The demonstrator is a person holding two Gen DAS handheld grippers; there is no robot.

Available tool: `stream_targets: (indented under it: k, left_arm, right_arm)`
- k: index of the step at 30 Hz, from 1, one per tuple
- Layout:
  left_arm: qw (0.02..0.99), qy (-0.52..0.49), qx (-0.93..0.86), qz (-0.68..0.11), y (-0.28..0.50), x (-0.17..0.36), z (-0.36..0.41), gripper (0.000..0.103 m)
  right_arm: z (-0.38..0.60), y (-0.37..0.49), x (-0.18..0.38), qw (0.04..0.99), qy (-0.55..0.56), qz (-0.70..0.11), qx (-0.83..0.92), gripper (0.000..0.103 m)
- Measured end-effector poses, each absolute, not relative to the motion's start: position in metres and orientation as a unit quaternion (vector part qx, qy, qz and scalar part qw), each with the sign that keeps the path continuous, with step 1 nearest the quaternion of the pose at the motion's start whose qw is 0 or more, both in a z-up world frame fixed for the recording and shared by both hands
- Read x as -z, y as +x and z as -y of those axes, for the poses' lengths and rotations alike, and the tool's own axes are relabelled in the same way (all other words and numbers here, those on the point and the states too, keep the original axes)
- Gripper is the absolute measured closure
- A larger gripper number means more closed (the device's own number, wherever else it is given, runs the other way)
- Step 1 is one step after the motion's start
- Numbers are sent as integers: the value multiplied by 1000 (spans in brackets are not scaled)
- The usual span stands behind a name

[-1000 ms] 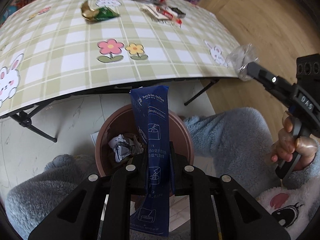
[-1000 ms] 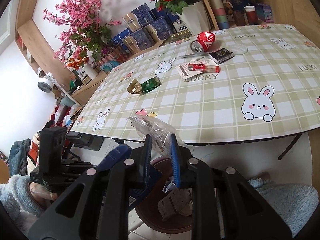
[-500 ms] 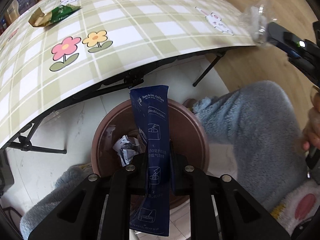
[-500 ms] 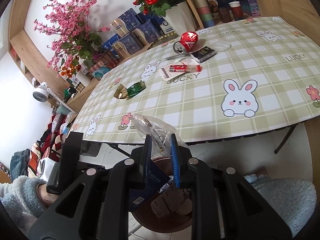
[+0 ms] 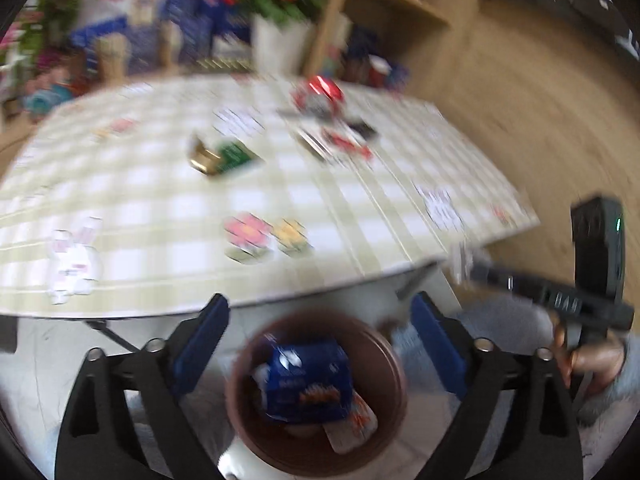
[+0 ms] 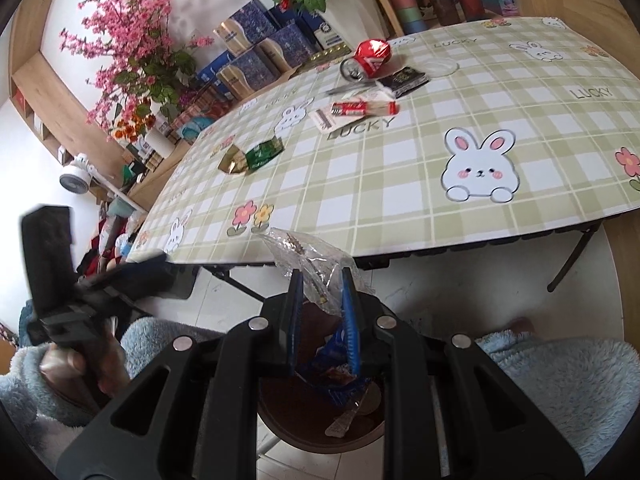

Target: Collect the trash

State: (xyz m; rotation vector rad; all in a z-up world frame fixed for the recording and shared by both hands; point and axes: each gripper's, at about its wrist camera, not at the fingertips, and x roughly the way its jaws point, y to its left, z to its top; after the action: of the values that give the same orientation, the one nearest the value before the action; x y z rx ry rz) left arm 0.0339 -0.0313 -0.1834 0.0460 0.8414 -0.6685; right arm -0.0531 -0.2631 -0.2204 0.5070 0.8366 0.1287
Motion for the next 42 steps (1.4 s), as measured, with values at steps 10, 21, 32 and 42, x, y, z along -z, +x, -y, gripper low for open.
stream_targets:
  k: [10,21,32,42]
  left_arm:
    - [913,-15,206,-351,27,172,-32,6]
    - [916,-44,170,-361,29,193,-57,6]
    - [902,-47,165,-396,36,211,-56,6]
    - [901,-36,156,-402,35,213,-52,6]
  right_arm:
    - [229,-40,248,857,218,-461,-74,81]
    - [200,-24,282,829,175,-528,-67,81]
    - [197,-18,291,823,172,-538,-64,81]
    - [192,-20,279,839,166,-513,-78,45]
